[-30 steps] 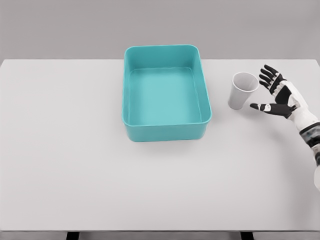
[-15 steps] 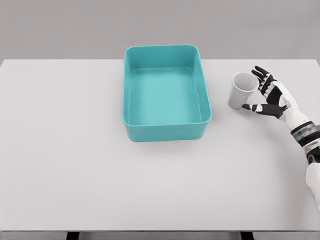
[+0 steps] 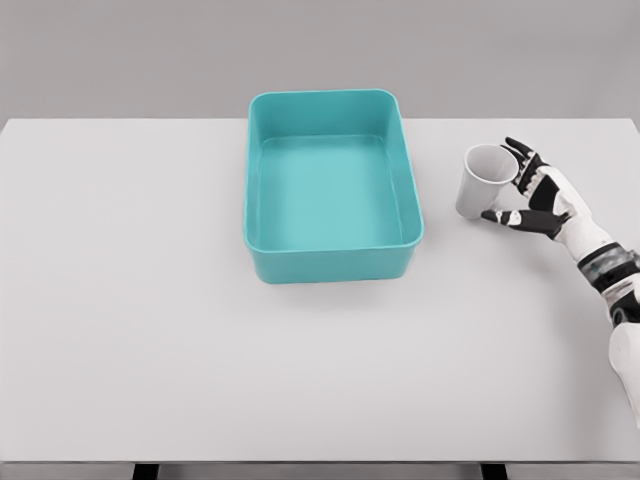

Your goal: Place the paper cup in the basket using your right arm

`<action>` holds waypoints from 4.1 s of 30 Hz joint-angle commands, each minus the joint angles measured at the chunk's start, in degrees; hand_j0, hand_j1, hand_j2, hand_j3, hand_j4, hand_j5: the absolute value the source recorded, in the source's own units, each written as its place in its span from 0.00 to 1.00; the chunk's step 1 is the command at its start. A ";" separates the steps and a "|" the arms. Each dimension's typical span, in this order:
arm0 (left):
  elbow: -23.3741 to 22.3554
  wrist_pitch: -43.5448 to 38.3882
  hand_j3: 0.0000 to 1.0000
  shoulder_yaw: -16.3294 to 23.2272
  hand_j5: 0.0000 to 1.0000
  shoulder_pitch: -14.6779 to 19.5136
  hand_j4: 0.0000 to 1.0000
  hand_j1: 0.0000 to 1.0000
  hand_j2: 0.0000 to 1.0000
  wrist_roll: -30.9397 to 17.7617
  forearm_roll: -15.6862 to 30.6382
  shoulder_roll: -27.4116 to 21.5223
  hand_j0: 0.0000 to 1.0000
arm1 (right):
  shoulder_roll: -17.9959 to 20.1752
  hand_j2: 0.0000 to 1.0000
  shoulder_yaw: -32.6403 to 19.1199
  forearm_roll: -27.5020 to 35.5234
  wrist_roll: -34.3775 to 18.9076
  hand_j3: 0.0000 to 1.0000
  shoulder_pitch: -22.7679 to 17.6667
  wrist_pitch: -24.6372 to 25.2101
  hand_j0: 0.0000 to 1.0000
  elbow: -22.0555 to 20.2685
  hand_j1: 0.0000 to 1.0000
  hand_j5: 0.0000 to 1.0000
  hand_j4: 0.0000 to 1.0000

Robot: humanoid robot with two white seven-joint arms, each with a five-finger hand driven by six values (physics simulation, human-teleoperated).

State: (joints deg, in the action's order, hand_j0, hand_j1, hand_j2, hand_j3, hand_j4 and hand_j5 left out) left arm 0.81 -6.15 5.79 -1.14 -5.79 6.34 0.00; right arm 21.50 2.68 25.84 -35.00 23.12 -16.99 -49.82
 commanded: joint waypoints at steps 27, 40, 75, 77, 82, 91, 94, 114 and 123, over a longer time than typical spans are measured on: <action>-0.02 0.00 1.00 0.01 1.00 0.00 1.00 1.00 1.00 -0.01 -0.01 0.00 1.00 | -1.46 1.00 0.74 0.27 0.00 1.00 0.88 0.11 1.00 0.96 1.00 1.00 1.00; -0.02 0.00 1.00 0.01 1.00 0.00 1.00 1.00 1.00 -0.01 -0.01 0.00 1.00 | -1.81 0.97 1.45 0.27 0.00 0.97 0.97 0.20 0.97 1.13 0.97 0.97 0.97; -0.02 0.00 1.00 0.01 1.00 0.00 1.00 1.00 1.00 -0.01 -0.01 0.00 1.00 | -0.84 0.53 1.01 -0.08 0.00 0.53 0.18 1.08 0.53 -10.56 0.53 0.53 0.53; -0.02 0.00 1.00 0.01 1.00 0.00 1.00 1.00 1.00 -0.01 -0.01 0.00 1.00 | -0.76 0.53 1.01 -0.17 0.00 0.53 0.18 0.90 0.53 -11.35 0.53 0.53 0.53; -0.02 0.00 1.00 0.01 1.00 0.00 1.00 1.00 1.00 -0.01 -0.01 0.00 1.00 | -0.14 0.53 1.01 -2.63 0.00 0.53 0.26 0.55 0.53 -14.34 0.53 0.53 0.53; -0.02 0.00 1.00 0.01 1.00 0.00 1.00 1.00 1.00 -0.01 -0.01 0.00 1.00 | -0.49 0.53 0.74 -7.91 0.00 0.53 1.23 0.38 0.53 -17.85 0.53 0.53 0.53; -0.02 0.00 1.00 0.01 1.00 0.00 1.00 1.00 1.00 -0.01 -0.01 0.00 1.00 | -0.58 0.52 0.74 -8.69 0.00 0.52 1.32 0.46 0.52 -18.29 0.52 0.52 0.52; -0.02 0.00 1.00 0.01 1.00 0.00 1.00 1.00 1.00 -0.01 -0.01 0.00 1.00 | -4.10 0.52 4.52 -17.75 0.00 0.52 7.91 1.43 0.52 -20.40 0.52 0.52 0.52; -0.02 0.00 1.00 0.01 1.00 0.00 1.00 1.00 1.00 -0.01 -0.01 0.00 1.00 | -5.68 0.52 7.95 -24.34 0.00 0.52 11.16 2.57 0.52 -20.75 0.52 0.52 0.52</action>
State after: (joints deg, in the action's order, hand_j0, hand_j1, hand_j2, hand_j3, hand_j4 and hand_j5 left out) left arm 0.81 -6.15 5.79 -1.14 -5.79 6.34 0.00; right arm 16.03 9.94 2.73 -35.02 34.36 -14.61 -70.52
